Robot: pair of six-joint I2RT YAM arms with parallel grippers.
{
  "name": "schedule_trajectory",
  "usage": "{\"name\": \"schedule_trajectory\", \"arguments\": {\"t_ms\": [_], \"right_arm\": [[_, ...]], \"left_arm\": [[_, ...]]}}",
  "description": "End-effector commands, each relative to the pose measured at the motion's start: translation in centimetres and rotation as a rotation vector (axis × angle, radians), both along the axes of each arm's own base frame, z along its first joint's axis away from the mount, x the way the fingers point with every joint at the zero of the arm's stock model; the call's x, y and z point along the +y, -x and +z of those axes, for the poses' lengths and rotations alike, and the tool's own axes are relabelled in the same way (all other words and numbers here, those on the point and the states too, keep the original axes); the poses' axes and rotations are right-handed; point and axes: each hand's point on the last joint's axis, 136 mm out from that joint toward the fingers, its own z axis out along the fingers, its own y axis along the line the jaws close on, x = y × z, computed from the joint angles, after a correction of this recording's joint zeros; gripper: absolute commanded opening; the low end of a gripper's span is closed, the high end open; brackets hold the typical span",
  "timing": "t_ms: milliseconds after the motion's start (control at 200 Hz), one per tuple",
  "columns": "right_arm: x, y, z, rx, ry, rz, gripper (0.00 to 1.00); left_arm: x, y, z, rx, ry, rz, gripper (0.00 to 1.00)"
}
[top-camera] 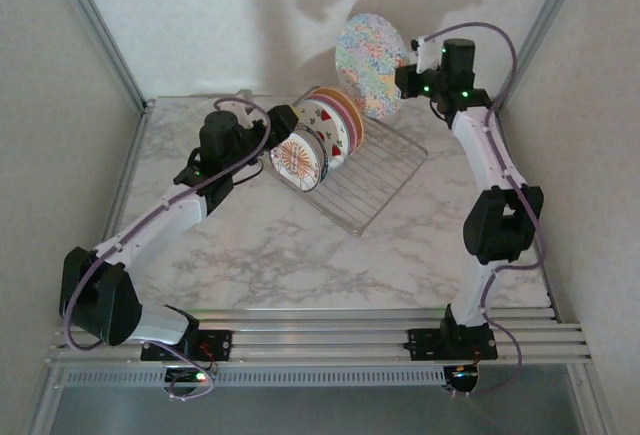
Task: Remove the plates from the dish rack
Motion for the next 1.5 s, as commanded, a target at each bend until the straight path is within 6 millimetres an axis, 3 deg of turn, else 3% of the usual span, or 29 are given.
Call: {"name": "schedule_trajectory", "arguments": {"t_ms": [0,220,440,596,1041,1492], "right_arm": [[-2.2,1.4,5.7,-0.121,-0.068,-0.064,0.00],[-5.5,4.5,10.0,-0.112,-0.287,-0.179,0.01],[-4.3,7.0,11.9,-0.011,-0.518,-0.149,0.02],[-3.2,7.9,12.2,0.072,-0.667,-0.098,0.03],[-1.3,9.6,10.8,0.253,-0.912,-0.018,0.04],[0.3,9.6,9.0,0.345,-0.919,-0.003,0.06]], "left_arm": [[-2.5,-0.4,3.7,-0.086,0.050,-0.071,0.80],[-7.2,-2.9,4.3,-0.024,0.149,-0.151,0.80],[-11.9,-5.4,4.8,0.043,0.281,-0.222,0.78],[-13.7,-6.8,4.2,0.089,0.345,-0.244,0.76],[-14.8,-8.6,4.5,0.082,0.438,-0.260,0.67],[-14.9,-8.7,4.6,0.101,0.461,-0.277,0.20]]}}
